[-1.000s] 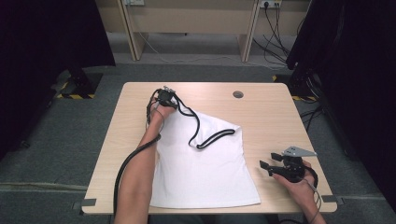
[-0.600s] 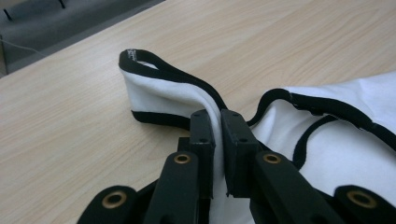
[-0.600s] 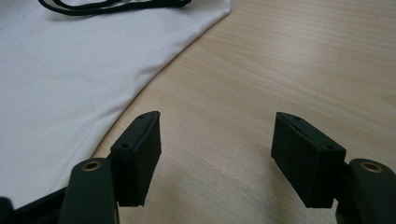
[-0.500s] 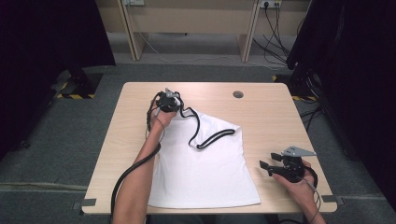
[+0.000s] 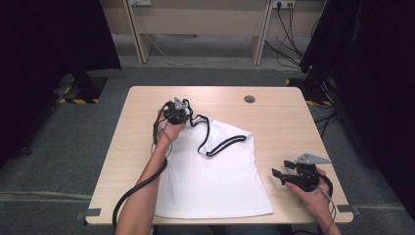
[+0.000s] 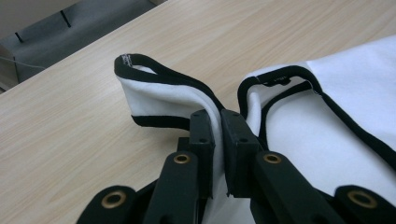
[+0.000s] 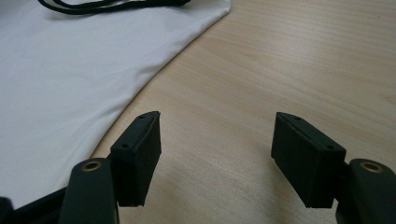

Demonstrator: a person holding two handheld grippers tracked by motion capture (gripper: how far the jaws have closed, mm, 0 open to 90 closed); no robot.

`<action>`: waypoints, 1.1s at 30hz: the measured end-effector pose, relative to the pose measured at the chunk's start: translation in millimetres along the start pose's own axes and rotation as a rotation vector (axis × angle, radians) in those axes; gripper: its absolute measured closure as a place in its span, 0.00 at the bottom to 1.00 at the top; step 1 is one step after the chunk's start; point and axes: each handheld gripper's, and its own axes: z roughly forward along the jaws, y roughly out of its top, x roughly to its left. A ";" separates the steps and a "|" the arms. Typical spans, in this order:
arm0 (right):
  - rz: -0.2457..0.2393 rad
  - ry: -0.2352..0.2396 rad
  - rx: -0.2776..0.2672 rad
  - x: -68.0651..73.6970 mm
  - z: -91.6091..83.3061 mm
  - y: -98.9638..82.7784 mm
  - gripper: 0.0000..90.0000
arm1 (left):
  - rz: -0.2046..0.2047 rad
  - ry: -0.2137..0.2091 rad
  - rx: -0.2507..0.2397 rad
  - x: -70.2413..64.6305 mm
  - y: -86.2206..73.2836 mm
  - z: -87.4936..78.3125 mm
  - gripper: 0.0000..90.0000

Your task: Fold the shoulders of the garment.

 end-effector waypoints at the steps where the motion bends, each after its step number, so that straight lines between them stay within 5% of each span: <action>1: 0.001 0.000 0.000 0.0 0.0 0.0 0.37 | 0.006 0.002 -0.003 -1.4 -0.3 -1.4 0.91; 21: -0.003 -0.001 0.002 0.3 0.1 0.1 0.37 | 0.153 0.058 0.038 -25.2 -19.2 -13.4 0.90; 33: -0.003 -0.003 0.004 0.4 0.3 0.1 0.37 | 0.197 0.038 0.075 -33.1 -29.7 -16.7 0.87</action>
